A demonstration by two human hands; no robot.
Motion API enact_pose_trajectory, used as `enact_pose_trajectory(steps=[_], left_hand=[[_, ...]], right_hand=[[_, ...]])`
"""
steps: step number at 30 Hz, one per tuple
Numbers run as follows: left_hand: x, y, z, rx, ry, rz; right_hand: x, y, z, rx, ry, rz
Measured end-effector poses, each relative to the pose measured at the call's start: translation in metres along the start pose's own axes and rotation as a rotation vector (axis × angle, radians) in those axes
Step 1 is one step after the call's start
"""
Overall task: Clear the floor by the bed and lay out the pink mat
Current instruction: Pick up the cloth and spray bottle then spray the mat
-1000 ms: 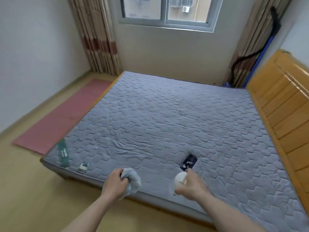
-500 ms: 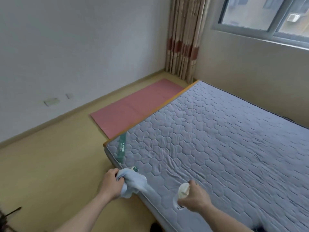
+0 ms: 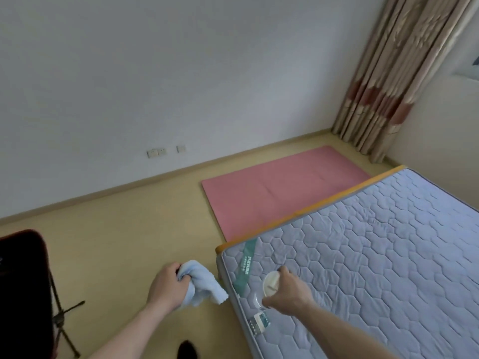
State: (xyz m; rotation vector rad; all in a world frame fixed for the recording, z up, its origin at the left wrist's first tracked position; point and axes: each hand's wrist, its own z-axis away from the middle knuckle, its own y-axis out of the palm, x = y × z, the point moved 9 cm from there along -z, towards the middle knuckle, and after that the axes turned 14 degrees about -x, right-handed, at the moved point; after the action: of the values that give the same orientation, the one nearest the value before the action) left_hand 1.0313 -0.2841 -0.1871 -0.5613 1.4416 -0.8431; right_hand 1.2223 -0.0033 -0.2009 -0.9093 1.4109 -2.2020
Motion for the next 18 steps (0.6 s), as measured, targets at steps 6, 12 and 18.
enact_pose_trajectory(steps=[6, 12, 18], left_hand=[[0.019, -0.028, -0.122, 0.018, 0.026, -0.026], [0.017, -0.045, -0.236, 0.057, 0.079, -0.053], [0.006, -0.041, -0.329, 0.064, 0.105, -0.042]], right_hand=[[0.104, 0.009, -0.075, 0.002, 0.011, -0.008], [0.166, 0.012, -0.135, -0.047, 0.095, -0.050], [0.205, 0.009, -0.203, -0.009, 0.132, 0.010]])
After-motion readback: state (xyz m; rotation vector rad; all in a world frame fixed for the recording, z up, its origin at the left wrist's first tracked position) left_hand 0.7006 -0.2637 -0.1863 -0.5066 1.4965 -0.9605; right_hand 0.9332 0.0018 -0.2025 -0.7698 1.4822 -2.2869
